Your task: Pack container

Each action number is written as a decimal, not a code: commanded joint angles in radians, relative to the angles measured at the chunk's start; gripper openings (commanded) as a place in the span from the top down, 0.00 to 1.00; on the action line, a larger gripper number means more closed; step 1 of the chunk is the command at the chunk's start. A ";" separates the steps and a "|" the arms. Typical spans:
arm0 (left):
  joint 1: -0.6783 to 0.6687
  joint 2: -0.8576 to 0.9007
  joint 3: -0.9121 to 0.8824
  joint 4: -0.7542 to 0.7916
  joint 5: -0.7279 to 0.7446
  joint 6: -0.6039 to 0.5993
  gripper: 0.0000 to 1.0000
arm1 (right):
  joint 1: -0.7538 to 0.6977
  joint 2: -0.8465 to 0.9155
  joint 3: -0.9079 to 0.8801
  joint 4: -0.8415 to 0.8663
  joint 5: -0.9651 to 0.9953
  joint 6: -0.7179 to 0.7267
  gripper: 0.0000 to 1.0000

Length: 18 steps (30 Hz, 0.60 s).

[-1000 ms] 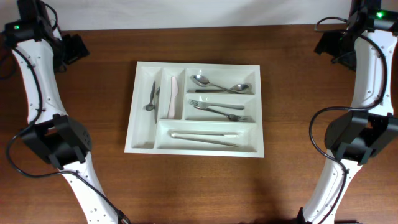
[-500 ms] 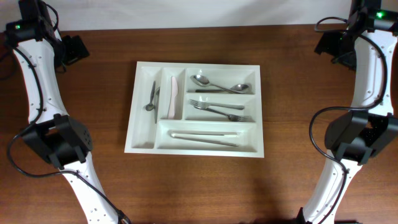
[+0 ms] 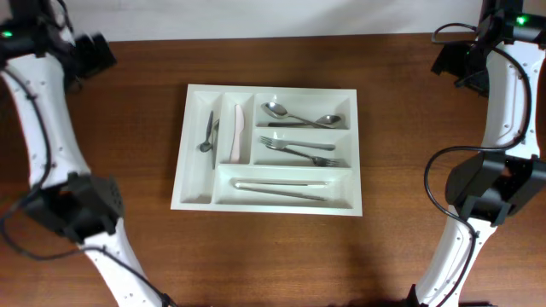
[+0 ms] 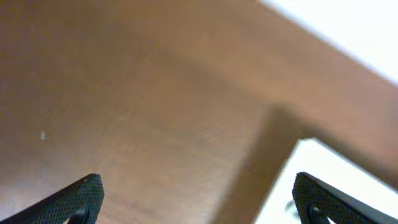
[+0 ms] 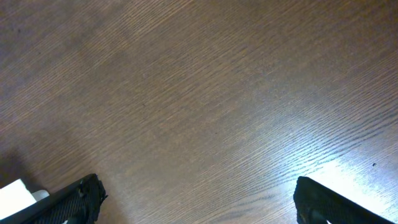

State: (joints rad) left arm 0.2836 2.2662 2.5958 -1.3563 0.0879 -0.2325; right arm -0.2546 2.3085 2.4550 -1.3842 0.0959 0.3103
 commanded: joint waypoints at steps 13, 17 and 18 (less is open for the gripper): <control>-0.099 -0.829 -0.778 0.594 -0.102 0.287 0.01 | 0.005 -0.026 0.000 0.000 0.002 0.006 0.01; -0.105 -1.078 -1.224 0.845 -0.060 0.286 0.01 | 0.005 -0.026 0.000 0.000 0.002 0.005 0.01; -0.105 -1.141 -1.331 0.894 -0.051 0.286 0.01 | 0.005 -0.026 0.000 0.000 0.002 0.006 0.01</control>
State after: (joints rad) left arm 0.1818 1.2968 1.4986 -0.5499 0.0082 0.0154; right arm -0.2546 2.3085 2.4550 -1.3842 0.0963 0.3107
